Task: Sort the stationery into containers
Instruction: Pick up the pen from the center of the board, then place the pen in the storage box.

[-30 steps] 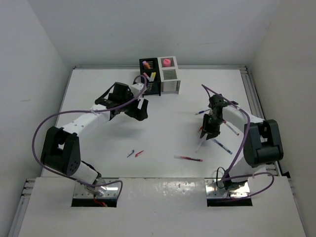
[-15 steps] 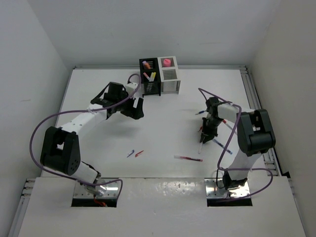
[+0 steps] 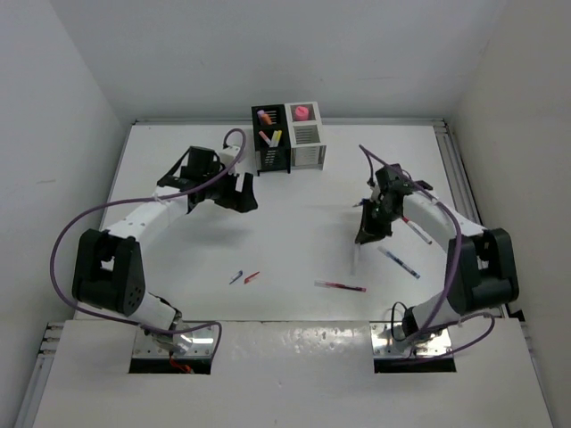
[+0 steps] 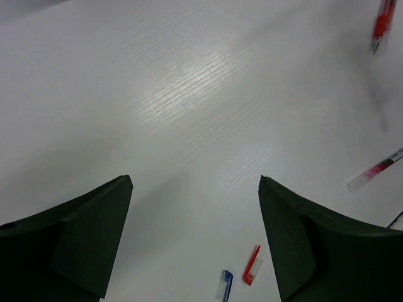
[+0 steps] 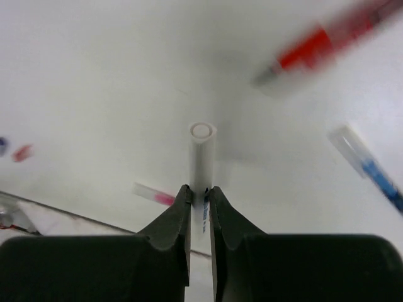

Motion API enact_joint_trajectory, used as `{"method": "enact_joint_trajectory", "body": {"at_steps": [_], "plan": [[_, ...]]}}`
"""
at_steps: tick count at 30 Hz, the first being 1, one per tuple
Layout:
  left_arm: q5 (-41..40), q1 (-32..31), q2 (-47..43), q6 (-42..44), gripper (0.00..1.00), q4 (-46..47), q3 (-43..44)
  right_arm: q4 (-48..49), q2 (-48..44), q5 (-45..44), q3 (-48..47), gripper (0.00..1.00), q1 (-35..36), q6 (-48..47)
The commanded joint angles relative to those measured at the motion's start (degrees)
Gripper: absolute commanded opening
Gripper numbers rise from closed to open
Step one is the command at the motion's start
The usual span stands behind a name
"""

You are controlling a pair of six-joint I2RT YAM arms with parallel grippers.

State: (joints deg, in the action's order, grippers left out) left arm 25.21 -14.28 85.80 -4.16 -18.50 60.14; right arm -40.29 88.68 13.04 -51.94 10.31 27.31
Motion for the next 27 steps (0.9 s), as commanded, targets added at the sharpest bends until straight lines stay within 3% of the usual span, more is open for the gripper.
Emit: {"method": "enact_joint_trajectory", "body": {"at_steps": [1, 5, 13, 15, 20, 27], "plan": [[2.91, 1.27, -3.53, -1.72, 0.88, 3.29, 1.21, 7.48, -5.53, 4.10, -8.51, 0.00, 3.40, -2.43], [3.88, 3.64, -5.81, -2.95, 0.90, 5.93, -0.11, 16.19, -2.91, 2.35, -20.72, 0.00, 9.19, -7.00], [11.78, 14.10, -5.48, -10.24, 1.00, 12.26, -0.29, 48.26, 20.98, -6.69, -50.06, 0.00, 18.42, -18.59], [13.36, 15.67, -4.60, -10.86, 1.00, 12.53, 0.15, 57.64, 25.03, -7.67, -52.53, 0.00, 19.13, -20.09], [14.87, 18.41, -2.66, -10.34, 1.00, 12.26, 1.38, 68.75, 35.67, -11.71, -57.30, 0.00, 20.19, -22.12], [16.01, 21.05, -1.43, -10.16, 1.00, 12.88, 1.30, 77.29, 38.93, -15.85, -51.42, 0.00, 20.02, -21.25]]}}
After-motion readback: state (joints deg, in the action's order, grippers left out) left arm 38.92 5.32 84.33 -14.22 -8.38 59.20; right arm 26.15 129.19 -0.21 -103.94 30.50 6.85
